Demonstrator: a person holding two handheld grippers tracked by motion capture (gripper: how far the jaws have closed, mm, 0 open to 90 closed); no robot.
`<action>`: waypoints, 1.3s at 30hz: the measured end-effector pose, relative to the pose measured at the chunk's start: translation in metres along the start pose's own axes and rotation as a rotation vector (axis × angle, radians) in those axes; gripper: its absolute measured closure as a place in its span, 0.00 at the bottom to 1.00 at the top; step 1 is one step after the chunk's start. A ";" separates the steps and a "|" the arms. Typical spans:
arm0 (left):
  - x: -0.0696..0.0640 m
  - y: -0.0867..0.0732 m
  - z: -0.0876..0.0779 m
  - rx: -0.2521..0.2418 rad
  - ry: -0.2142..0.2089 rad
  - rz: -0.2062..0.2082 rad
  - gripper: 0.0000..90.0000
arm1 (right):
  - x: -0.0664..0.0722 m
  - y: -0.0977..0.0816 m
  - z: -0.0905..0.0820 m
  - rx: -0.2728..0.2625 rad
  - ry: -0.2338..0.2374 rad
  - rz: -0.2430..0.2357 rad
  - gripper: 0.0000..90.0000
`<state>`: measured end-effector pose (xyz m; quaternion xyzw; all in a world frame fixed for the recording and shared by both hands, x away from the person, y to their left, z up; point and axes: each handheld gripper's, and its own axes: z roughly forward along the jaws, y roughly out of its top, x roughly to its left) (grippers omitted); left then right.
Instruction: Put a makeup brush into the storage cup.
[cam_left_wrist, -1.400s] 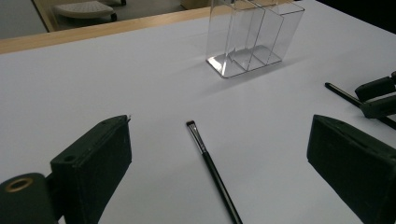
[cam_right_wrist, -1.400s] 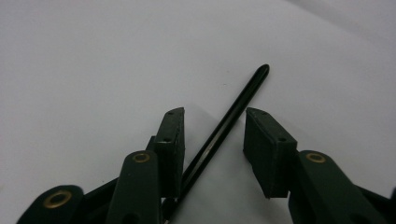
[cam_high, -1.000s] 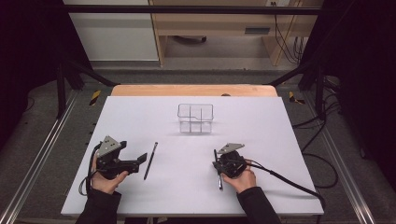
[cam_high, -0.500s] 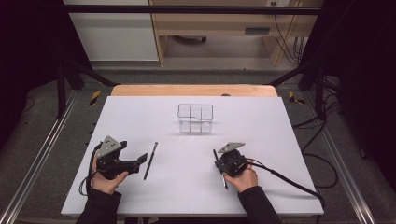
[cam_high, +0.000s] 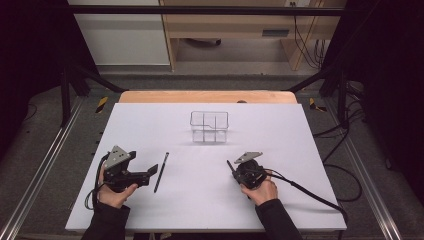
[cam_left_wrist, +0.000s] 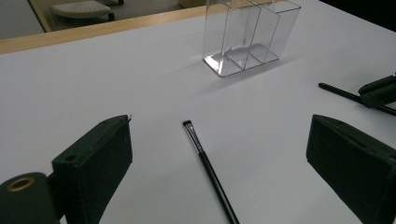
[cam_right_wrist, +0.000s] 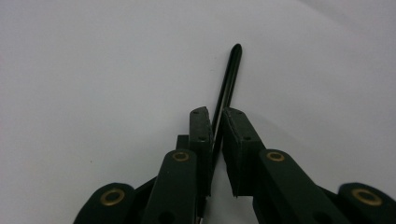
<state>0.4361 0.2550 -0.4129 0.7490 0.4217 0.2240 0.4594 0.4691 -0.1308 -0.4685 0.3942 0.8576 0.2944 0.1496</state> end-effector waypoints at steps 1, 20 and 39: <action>0.000 0.000 0.000 0.001 0.001 0.001 0.07 | 0.000 0.000 0.000 0.002 -0.001 0.001 0.92; 0.000 0.000 0.000 0.001 0.000 0.001 0.07 | -0.002 0.001 -0.001 0.030 0.006 0.047 0.92; 0.001 0.000 0.000 0.002 -0.003 0.002 0.07 | -0.006 0.004 -0.006 0.024 -0.017 0.044 0.78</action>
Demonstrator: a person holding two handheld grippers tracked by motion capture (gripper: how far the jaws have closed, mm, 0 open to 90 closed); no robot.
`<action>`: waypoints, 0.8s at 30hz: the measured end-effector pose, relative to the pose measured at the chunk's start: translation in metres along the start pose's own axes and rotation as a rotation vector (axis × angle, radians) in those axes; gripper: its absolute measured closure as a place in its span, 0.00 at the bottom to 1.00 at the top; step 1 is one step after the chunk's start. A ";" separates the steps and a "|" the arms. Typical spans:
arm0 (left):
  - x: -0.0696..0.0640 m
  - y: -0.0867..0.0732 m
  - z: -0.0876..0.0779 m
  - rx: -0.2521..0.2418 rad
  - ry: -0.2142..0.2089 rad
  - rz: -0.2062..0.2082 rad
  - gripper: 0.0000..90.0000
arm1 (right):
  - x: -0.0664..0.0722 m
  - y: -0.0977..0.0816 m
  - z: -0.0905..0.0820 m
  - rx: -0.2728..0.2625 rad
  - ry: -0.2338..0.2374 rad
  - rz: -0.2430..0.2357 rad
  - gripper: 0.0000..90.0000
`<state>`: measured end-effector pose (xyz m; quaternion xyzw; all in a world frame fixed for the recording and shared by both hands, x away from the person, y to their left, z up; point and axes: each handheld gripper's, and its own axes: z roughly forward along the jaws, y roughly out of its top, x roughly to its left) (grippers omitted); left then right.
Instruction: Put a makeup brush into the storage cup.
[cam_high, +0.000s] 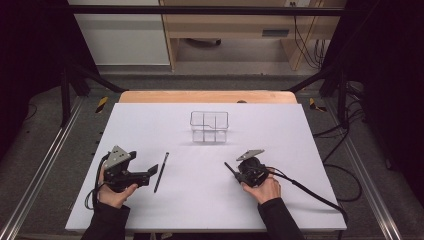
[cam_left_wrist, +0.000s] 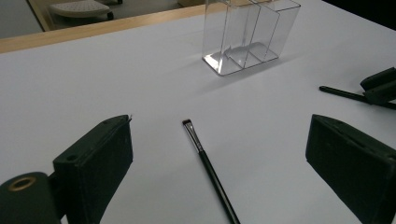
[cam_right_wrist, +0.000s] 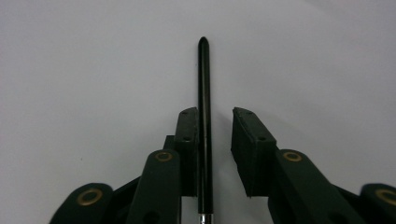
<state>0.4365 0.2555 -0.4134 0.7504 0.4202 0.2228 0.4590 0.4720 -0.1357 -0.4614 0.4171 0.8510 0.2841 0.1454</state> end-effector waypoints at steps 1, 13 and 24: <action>0.000 0.000 0.000 0.000 0.000 0.000 0.07 | 0.000 0.001 -0.002 -0.007 0.002 0.003 0.76; 0.003 0.001 -0.003 -0.008 -0.001 -0.009 0.07 | -0.005 0.019 -0.027 0.057 -0.003 -0.079 0.55; 0.004 0.001 -0.004 -0.009 -0.003 -0.014 0.07 | -0.003 0.030 -0.020 0.160 0.019 -0.104 0.48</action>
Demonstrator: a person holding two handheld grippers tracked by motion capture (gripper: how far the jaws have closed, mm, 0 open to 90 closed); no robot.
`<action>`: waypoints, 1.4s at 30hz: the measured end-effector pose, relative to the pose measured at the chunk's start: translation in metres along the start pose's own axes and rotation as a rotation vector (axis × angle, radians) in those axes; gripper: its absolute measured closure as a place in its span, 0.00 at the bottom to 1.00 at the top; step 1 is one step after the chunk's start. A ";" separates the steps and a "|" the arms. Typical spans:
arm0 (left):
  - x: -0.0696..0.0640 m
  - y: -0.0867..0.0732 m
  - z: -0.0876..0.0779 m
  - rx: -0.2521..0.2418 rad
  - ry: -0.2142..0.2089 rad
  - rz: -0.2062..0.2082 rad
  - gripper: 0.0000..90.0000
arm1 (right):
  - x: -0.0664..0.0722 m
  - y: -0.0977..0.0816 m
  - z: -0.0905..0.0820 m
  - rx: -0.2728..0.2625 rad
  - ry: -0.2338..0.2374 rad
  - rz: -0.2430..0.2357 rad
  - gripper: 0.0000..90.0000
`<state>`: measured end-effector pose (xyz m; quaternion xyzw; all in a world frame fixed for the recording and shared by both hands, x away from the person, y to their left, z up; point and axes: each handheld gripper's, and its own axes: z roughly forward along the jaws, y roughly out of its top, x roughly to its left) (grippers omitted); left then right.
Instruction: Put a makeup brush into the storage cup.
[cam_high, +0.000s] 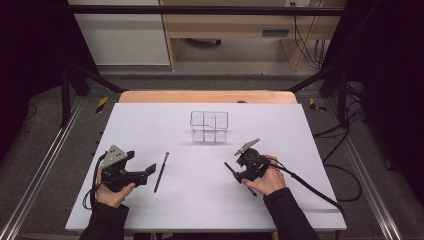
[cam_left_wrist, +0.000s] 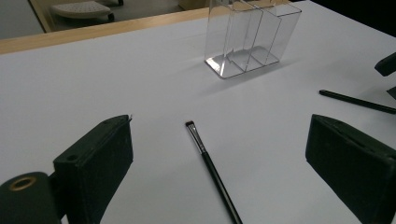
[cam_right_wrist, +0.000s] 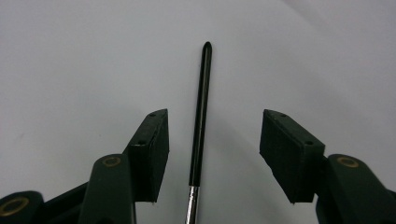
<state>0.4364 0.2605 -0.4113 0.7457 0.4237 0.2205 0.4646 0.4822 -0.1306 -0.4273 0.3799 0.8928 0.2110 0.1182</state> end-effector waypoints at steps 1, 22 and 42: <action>0.000 0.000 0.000 0.000 0.000 0.000 0.07 | 0.000 0.002 0.001 0.022 -0.002 0.002 0.47; 0.001 0.000 0.000 0.008 -0.002 0.002 0.07 | 0.003 0.005 0.026 0.170 0.017 -0.025 0.70; 0.000 -0.001 0.002 0.018 -0.005 0.009 0.07 | 0.002 0.006 0.027 0.209 0.070 0.011 0.94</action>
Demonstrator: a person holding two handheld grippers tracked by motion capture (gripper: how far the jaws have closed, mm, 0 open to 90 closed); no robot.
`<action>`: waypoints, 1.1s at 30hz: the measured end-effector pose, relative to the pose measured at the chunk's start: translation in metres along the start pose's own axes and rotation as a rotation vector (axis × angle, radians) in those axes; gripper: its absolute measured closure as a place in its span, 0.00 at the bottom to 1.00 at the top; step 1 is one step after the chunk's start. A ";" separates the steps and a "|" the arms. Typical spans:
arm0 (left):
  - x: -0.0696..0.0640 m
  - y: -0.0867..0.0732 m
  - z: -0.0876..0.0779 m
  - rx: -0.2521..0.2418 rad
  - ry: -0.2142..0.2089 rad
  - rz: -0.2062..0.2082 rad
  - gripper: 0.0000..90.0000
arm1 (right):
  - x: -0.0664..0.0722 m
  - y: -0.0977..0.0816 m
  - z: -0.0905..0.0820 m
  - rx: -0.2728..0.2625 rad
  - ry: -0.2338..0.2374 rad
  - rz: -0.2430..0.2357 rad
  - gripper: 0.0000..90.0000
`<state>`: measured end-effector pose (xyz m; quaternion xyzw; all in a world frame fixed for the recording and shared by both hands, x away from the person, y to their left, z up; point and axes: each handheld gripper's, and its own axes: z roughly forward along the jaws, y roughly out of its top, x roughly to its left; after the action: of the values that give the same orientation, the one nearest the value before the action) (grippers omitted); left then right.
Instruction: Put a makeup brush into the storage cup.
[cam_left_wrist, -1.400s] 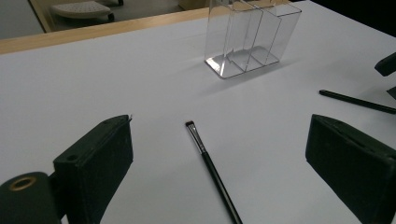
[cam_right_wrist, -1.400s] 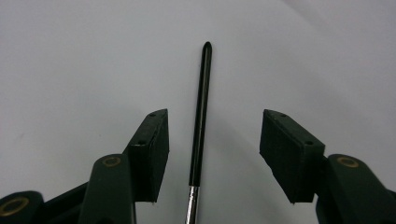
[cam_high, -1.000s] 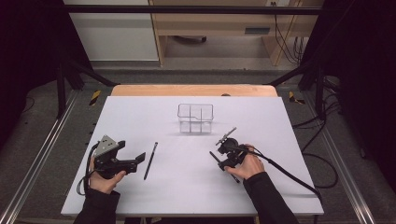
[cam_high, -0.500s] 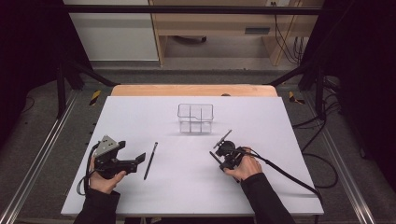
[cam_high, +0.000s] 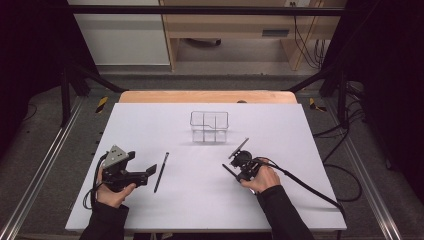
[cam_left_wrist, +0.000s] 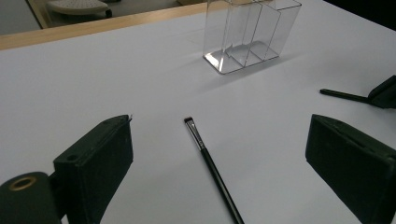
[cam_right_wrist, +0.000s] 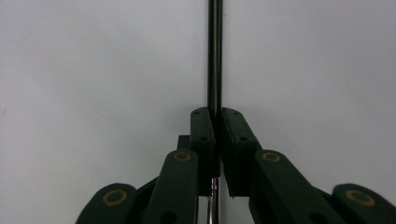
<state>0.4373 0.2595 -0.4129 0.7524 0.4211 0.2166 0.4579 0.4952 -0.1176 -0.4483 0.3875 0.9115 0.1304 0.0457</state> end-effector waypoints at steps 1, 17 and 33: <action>0.000 0.000 0.000 0.000 0.000 0.000 0.07 | 0.001 0.000 0.000 0.001 0.002 0.009 0.94; -0.005 0.001 0.001 0.016 -0.018 0.031 0.07 | -0.011 0.001 -0.044 -0.154 0.028 -0.002 0.94; -0.017 0.005 0.001 0.024 -0.051 0.100 0.07 | 0.006 0.023 -0.083 -0.214 0.066 -0.138 0.94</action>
<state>0.4312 0.2440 -0.4078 0.7832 0.3739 0.2150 0.4480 0.4921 -0.1150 -0.3617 0.3125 0.9177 0.2363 0.0657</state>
